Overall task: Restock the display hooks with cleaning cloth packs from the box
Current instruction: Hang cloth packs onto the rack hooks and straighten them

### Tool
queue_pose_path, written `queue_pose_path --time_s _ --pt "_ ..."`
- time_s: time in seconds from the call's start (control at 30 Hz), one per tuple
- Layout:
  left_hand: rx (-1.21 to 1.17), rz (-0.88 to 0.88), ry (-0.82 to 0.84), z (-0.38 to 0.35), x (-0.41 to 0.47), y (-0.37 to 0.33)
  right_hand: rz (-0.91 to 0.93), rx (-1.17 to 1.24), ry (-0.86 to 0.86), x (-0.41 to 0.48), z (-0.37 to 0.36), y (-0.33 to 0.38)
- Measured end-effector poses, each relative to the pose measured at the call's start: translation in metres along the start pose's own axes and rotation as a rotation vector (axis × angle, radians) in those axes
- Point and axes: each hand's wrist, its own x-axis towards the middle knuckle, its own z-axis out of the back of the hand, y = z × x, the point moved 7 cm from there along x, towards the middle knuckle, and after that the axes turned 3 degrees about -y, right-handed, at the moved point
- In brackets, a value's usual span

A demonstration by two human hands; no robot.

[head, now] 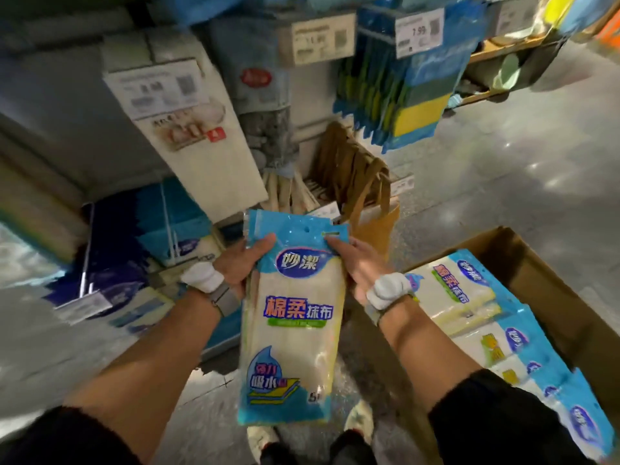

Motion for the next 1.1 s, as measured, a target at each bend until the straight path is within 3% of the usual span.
queue_pose_path --time_s 0.1,0.23,0.33,0.43,0.57,0.67,0.73,0.9,1.0,1.1 --pt "0.011 -0.049 -0.044 0.041 -0.015 -0.010 -0.073 -0.014 0.014 0.004 -0.037 -0.013" --pt "0.153 -0.054 -0.364 0.131 -0.028 -0.016 -0.099 0.082 0.072 0.009 -0.074 -0.034" --pt "0.241 -0.073 -0.419 0.175 -0.044 -0.027 -0.129 0.026 0.125 0.012 -0.095 -0.053" --pt "0.446 -0.053 -0.575 0.218 -0.067 -0.037 -0.147 -0.202 0.098 0.012 -0.112 -0.072" --pt "0.410 -0.074 -0.726 0.261 -0.092 -0.039 -0.183 -0.449 0.108 0.060 -0.109 -0.133" --pt "0.411 -0.037 -0.824 0.282 -0.110 -0.037 -0.137 -0.766 0.171 0.038 -0.137 -0.123" --pt "0.329 -0.052 -0.833 0.285 -0.117 -0.035 -0.058 -1.060 0.180 0.039 -0.143 -0.119" --pt "0.137 -0.117 -0.814 0.296 -0.125 -0.020 0.057 -1.435 0.344 0.063 -0.177 -0.120" --pt "0.114 -0.086 -0.858 0.312 -0.128 -0.012 0.147 -1.475 0.433 0.069 -0.210 -0.117" --pt "0.053 -0.049 -0.852 0.328 -0.130 0.004 0.141 -1.314 0.414 0.075 -0.234 -0.116"
